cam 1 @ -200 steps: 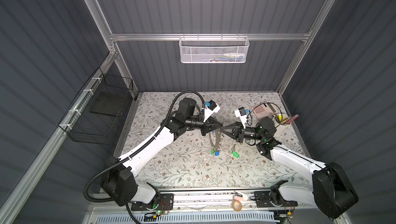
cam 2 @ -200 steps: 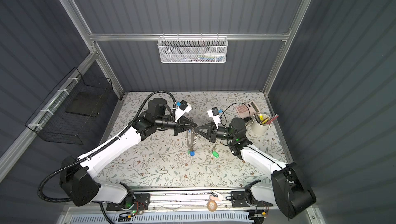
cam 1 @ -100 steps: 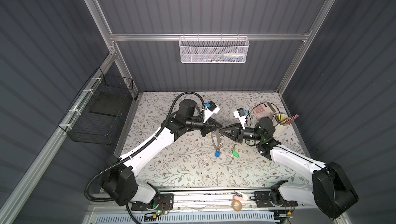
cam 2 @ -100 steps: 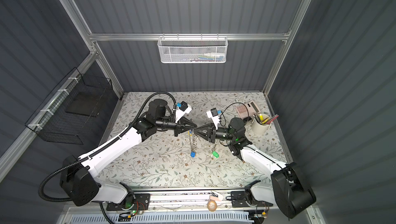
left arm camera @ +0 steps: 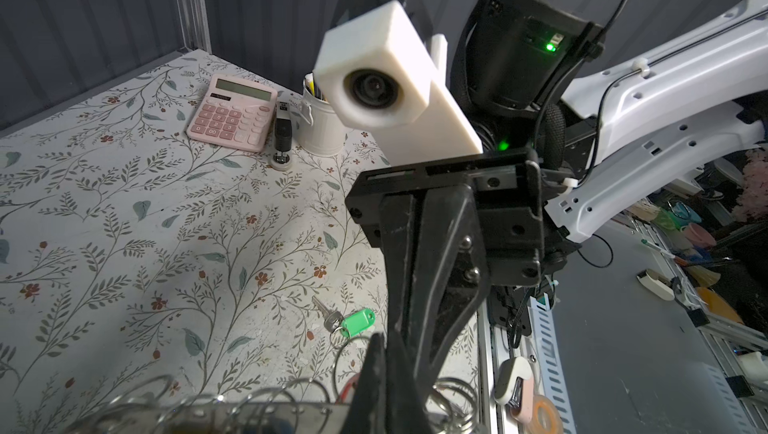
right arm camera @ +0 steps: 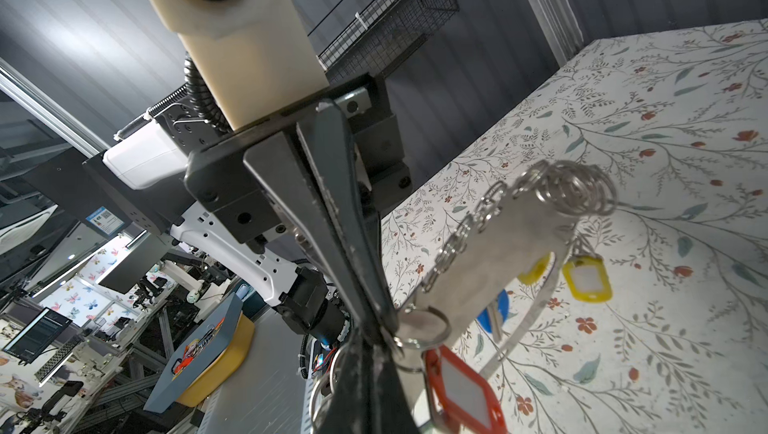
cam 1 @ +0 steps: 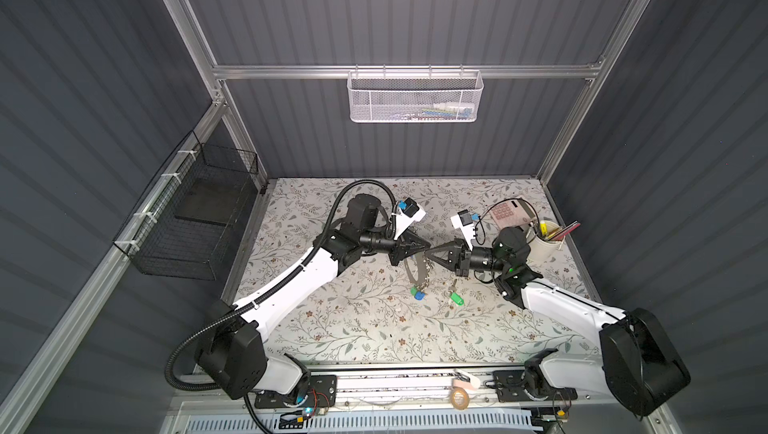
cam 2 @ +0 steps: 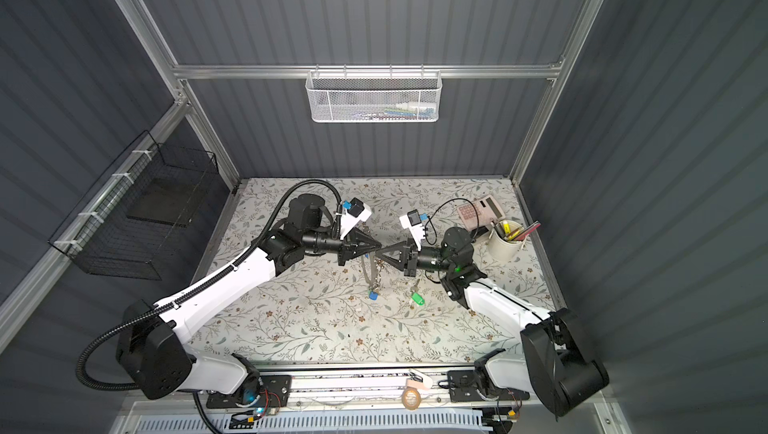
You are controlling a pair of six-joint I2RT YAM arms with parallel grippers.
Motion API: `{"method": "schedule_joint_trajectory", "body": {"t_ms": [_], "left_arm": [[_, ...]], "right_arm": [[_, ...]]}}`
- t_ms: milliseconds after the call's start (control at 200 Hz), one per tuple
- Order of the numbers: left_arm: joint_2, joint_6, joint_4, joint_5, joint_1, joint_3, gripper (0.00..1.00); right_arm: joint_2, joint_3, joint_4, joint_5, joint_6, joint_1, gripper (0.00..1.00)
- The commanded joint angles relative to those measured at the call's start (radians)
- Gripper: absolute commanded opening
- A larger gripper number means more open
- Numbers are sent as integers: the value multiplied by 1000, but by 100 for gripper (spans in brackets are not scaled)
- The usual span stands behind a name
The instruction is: Put the keys on the keyring
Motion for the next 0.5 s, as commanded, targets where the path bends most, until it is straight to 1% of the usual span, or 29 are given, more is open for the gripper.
{"method": "schedule_joint_trajectory", "body": {"t_ms": [0,120,340,400,495], "left_arm": [[-26,-15,46,99,-34,-23,0],[-23,-27,79,92,-34,-50,0],[-19,-51,130,76,-33,-74,0],[-19,-62,143,66,-33,-75,2],[-27,-84,173,56,-33,-81,10]], "right_arm": [[18,13,35,72,15,2,0],[14,-2,31,79,17,2,0],[-11,-10,-43,107,-18,2,0],[-17,-9,-61,111,-27,2,0],[-21,-10,-78,117,-38,1,0]]}}
